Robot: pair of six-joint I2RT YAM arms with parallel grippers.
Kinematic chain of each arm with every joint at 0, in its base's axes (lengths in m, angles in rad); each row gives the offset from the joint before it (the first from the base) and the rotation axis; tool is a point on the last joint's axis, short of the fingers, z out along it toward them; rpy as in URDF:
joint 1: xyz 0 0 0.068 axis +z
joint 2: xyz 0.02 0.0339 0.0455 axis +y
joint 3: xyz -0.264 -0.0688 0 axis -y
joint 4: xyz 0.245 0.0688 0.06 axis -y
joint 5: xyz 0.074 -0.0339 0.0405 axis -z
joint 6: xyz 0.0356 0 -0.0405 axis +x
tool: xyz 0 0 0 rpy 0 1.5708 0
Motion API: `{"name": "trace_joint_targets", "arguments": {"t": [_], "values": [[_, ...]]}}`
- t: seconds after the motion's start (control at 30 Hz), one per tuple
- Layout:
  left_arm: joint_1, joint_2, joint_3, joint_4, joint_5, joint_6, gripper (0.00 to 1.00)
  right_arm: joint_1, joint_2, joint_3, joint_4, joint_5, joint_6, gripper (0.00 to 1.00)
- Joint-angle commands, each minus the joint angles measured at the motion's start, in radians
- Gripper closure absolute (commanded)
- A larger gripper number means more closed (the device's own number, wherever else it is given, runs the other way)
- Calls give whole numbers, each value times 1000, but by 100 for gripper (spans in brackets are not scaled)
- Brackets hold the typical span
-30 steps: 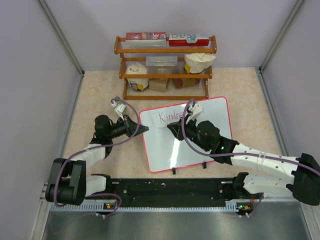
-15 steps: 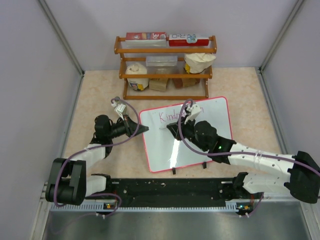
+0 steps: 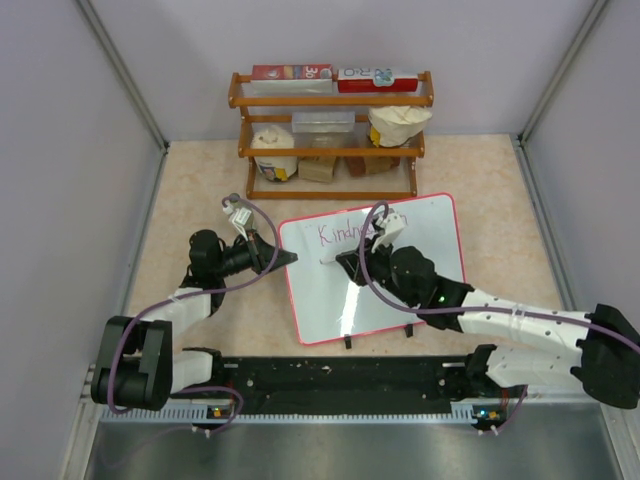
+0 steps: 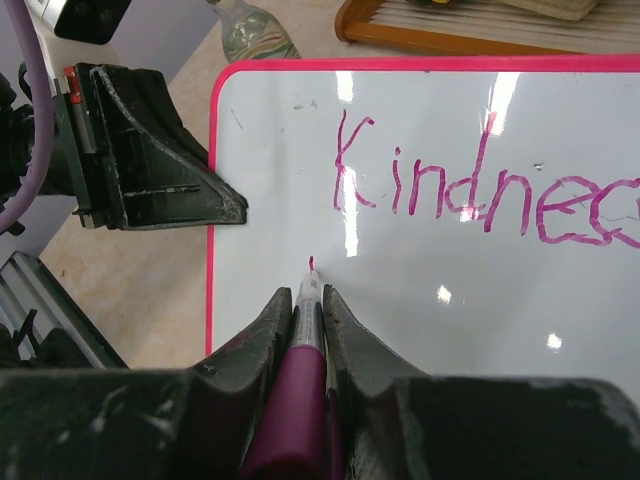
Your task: Write a sentence on the whiteboard
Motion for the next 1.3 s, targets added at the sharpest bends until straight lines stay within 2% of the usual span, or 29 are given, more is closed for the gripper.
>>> {"name": "trace_joint_targets", "arguments": {"t": [0.0, 0.73, 1.27], "values": [[-8, 23, -21, -15, -136, 203, 100, 13, -28, -22, -12, 12, 9, 100], [-8, 22, -19, -18, -136, 208, 100, 13, -122, -30, 16, -1, 36, 100], [-8, 20, -19, -20, -136, 206, 100, 11, -48, 31, 13, 88, 10, 100]]}}
